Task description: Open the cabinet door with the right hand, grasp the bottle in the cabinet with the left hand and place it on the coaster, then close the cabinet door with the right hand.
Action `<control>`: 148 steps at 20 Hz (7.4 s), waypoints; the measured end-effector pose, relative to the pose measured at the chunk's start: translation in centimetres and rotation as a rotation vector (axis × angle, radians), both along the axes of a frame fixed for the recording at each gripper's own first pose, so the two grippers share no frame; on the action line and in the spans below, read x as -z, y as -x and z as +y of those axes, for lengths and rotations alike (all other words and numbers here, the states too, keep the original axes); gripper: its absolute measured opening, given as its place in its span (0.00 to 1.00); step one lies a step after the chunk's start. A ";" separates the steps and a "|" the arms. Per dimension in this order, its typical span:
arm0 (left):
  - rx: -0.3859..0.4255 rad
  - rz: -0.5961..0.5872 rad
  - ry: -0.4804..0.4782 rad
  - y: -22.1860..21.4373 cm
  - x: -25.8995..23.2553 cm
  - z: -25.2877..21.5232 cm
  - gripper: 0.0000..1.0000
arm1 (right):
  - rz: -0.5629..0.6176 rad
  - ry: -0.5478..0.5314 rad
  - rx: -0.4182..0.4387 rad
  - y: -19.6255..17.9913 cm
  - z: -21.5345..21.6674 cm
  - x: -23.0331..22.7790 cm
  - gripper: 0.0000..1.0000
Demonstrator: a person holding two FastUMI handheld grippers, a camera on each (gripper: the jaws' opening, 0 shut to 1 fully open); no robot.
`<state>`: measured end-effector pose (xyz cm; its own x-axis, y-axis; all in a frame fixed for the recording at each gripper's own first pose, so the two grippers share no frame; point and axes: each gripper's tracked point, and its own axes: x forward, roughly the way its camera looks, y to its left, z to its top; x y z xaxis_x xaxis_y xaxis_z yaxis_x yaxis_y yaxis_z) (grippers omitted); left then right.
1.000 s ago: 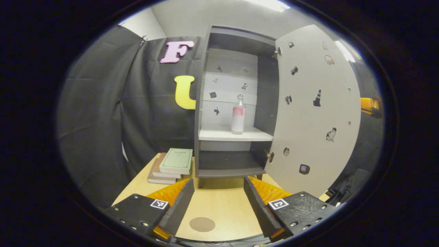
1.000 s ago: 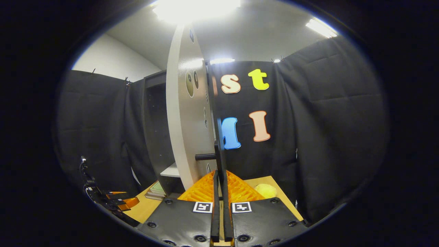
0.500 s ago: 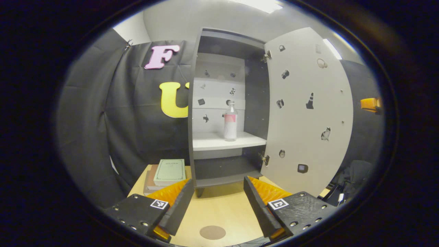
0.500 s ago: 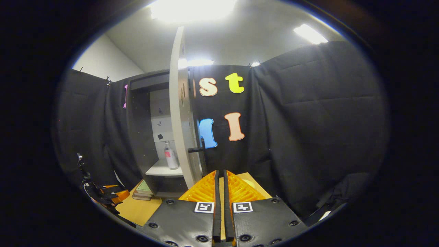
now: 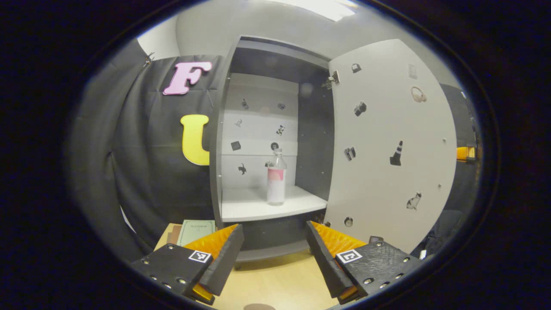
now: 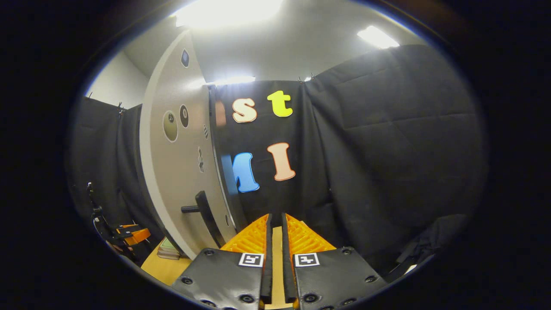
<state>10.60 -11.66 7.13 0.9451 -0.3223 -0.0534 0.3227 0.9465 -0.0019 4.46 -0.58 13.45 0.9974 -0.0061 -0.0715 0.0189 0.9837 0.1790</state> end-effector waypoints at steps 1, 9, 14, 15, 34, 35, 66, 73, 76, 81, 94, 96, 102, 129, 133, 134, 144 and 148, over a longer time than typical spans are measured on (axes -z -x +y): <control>-0.010 -0.014 -0.001 -1.2 -1.1 -0.4 0.87 | 0.002 -0.008 0.000 -1.0 -0.6 0.3 0.18; -0.067 -0.066 0.027 -9.9 -6.4 -1.7 0.87 | 0.035 -0.043 -0.060 -7.6 -2.0 2.6 0.36; -0.045 -0.074 0.034 -15.0 -6.6 -3.7 0.87 | 0.070 -0.069 -0.085 -10.0 -2.2 4.3 0.75; -0.045 -0.072 0.034 -16.1 -6.4 -3.9 0.87 | 0.080 -0.078 -0.086 -10.3 -2.3 4.5 0.75; 0.022 -0.008 0.071 -28.3 -2.9 -9.6 0.87 | 0.173 -0.072 -0.016 -14.7 -6.8 8.9 0.96; 0.031 -0.010 0.070 -28.5 -2.7 -10.2 0.89 | 0.173 -0.048 -0.005 -14.8 -7.1 9.0 0.96; 0.023 -0.141 0.046 -22.6 -4.3 -9.4 0.70 | 0.173 -0.055 -0.095 -17.6 -4.6 10.2 0.96; 0.015 -0.144 0.036 -14.5 -4.1 -5.2 0.68 | 0.150 -0.091 -0.091 -13.6 -2.5 9.5 0.96; -0.001 -0.135 0.022 -10.2 -3.1 -2.8 0.70 | 0.158 -0.075 -0.100 -11.7 -1.6 9.1 0.96; -0.049 -0.126 -0.009 -3.7 -0.1 1.4 0.68 | 0.137 -0.072 -0.124 -8.9 -0.1 7.8 0.96; -0.179 -0.043 0.015 6.6 18.0 7.7 0.70 | 0.099 -0.066 -0.056 -3.7 0.4 6.0 0.96; -0.183 -0.026 0.018 7.3 20.5 7.3 0.70 | 0.092 -0.029 -0.042 -3.4 0.4 6.0 0.96; -0.185 0.009 -0.007 7.8 27.4 6.6 0.70 | 0.116 -0.012 -0.011 -2.5 0.4 6.7 0.96; -0.178 0.058 -0.063 7.9 29.7 6.5 0.86 | 0.207 -0.067 0.019 1.3 -0.5 11.8 0.89; -0.167 0.033 -0.038 8.2 25.7 6.8 0.86 | 0.199 -0.083 0.036 1.8 -0.9 11.7 0.89; -0.157 0.017 -0.025 8.5 24.4 6.6 0.86 | 0.196 -0.090 0.038 1.9 -1.0 11.7 0.89; -0.222 -0.024 0.029 11.0 13.3 6.4 0.86 | 0.156 -0.092 0.001 -1.2 -1.0 10.6 0.96; -0.313 0.022 0.038 12.6 10.9 6.9 0.83 | 0.111 -0.056 -0.037 -2.0 -1.4 9.0 0.96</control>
<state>-2.04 -4.76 -3.77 0.9975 -0.0185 -0.0681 0.0156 0.9989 -0.0432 6.44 -2.01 4.47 0.9829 0.0374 -0.1806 0.0057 0.9726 0.2326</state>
